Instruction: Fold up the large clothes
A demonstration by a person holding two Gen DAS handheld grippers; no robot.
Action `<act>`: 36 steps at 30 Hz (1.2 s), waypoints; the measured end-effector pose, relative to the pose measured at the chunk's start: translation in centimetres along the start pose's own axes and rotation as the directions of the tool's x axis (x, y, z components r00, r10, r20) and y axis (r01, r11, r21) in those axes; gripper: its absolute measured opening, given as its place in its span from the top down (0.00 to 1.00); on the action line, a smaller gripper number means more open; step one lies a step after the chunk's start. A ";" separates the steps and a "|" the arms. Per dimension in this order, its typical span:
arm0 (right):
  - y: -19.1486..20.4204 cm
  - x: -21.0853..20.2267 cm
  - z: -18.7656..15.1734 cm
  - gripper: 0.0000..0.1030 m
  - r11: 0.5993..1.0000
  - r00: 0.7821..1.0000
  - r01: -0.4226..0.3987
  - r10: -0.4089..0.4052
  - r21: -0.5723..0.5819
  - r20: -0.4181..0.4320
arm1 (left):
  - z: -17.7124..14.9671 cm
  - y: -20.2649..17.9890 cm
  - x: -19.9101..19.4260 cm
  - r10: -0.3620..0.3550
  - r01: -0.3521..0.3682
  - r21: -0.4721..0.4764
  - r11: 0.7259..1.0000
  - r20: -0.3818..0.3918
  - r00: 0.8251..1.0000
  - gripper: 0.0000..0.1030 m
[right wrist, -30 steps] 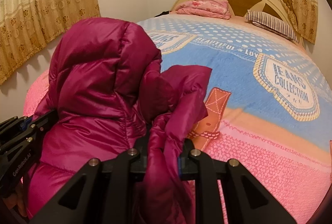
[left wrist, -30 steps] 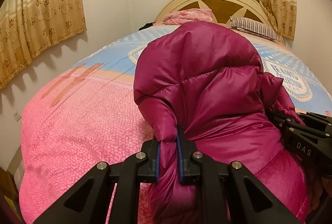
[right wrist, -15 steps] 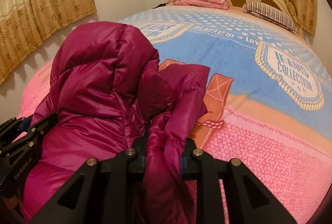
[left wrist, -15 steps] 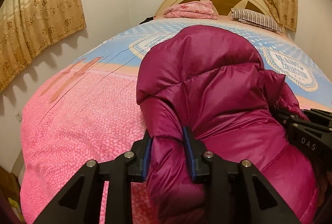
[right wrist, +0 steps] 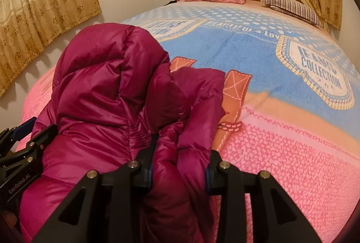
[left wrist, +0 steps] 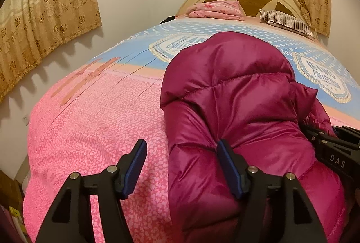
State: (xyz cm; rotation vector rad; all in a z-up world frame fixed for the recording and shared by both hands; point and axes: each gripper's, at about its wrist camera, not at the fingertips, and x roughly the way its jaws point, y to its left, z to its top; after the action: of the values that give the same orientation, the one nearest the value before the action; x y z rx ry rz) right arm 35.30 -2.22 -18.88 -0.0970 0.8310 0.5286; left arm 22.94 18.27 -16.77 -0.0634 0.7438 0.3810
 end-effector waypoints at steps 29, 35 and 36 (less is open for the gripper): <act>3.7 -19.0 -2.7 0.28 0.998 0.957 0.026 -0.010 -0.050 0.290 | -0.3 4.2 -18.4 -0.059 0.074 -0.043 0.996 0.275 0.960 0.33; 3.6 -19.3 -3.1 0.28 0.999 0.954 0.026 -0.012 -0.043 0.301 | -0.3 4.0 -18.6 -0.067 0.081 -0.040 0.996 0.280 0.958 0.32; 3.5 -19.3 -3.2 0.28 0.999 0.954 0.023 -0.009 -0.043 0.300 | -0.3 4.0 -18.6 -0.067 0.081 -0.039 0.996 0.280 0.958 0.32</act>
State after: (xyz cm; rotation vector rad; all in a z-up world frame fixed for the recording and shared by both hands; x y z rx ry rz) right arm 20.82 -8.00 -6.61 -0.0635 0.5207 0.5318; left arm 8.85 16.10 -4.18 -0.0830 0.4514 0.3290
